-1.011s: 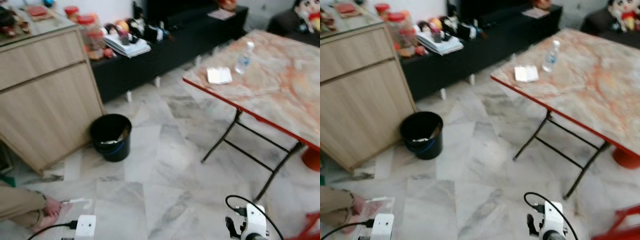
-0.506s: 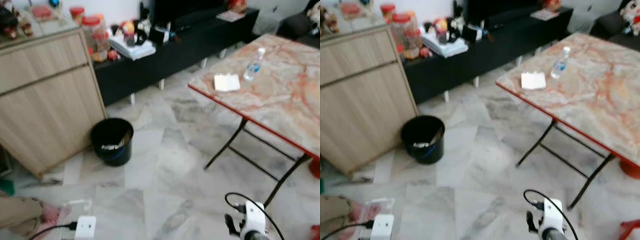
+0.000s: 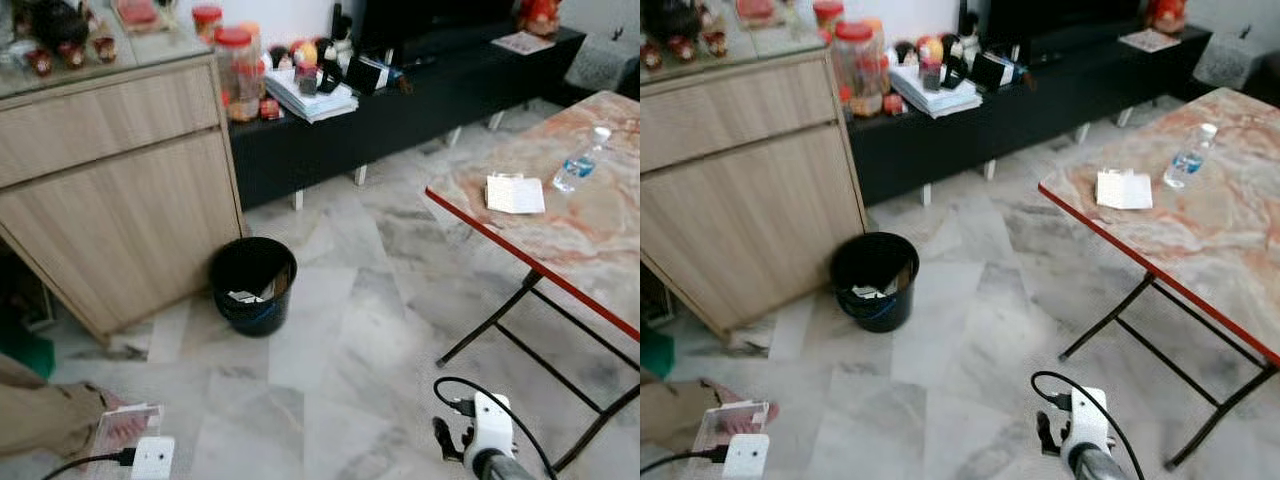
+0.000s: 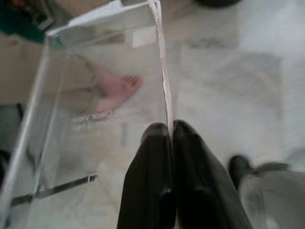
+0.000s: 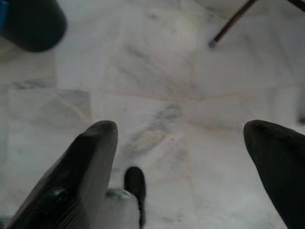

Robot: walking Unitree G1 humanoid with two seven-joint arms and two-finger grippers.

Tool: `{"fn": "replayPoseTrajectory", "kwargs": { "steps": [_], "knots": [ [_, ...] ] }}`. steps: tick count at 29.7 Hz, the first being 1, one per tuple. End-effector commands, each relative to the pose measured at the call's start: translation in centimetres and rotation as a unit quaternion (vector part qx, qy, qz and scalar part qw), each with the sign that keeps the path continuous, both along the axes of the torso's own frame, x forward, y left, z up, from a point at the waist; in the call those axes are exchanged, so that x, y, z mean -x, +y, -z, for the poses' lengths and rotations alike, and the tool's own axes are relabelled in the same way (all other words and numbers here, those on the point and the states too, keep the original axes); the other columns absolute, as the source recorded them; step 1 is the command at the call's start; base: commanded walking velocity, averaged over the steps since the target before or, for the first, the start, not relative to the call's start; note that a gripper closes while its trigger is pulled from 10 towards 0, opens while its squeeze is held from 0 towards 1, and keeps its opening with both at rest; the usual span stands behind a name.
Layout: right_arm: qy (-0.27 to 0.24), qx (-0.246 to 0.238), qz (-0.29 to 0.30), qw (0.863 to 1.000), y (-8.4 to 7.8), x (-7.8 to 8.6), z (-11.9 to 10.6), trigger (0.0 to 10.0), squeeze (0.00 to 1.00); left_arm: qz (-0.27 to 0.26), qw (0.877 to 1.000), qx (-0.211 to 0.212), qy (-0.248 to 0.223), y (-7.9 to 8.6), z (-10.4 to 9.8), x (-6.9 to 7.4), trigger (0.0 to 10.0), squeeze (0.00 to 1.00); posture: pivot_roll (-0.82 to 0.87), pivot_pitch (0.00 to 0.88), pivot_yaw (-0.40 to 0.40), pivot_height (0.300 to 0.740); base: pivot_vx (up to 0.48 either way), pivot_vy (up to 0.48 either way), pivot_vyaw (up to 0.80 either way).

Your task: Picking trash to rubbish bin

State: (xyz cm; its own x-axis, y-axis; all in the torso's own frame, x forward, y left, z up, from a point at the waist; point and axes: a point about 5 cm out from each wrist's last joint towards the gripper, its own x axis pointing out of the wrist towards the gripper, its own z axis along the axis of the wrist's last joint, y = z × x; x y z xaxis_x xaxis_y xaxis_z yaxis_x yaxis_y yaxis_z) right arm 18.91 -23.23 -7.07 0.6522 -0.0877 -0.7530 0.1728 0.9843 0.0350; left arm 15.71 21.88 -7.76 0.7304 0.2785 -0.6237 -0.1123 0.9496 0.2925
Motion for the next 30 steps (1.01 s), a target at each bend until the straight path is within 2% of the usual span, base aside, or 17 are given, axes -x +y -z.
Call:
{"fn": "replayPoseTrajectory", "kwargs": {
  "steps": [1,30],
  "knots": [
    [-0.007,-0.002,0.002,1.0,0.13,-0.46,-0.22,10.0,0.0,0.003,1.0,-0.01,0.002,0.6,-0.12,0.01,10.0,0.0,0.03,0.102,-0.072,0.74,0.33,0.0,0.0],
    [-0.004,-0.005,0.0,1.0,0.44,-0.53,-0.15,10.0,0.0,0.014,1.0,-0.013,0.004,0.76,-0.16,-0.02,10.0,0.0,0.04,0.06,-0.057,0.74,0.33,0.0,0.0]
  ]
}}
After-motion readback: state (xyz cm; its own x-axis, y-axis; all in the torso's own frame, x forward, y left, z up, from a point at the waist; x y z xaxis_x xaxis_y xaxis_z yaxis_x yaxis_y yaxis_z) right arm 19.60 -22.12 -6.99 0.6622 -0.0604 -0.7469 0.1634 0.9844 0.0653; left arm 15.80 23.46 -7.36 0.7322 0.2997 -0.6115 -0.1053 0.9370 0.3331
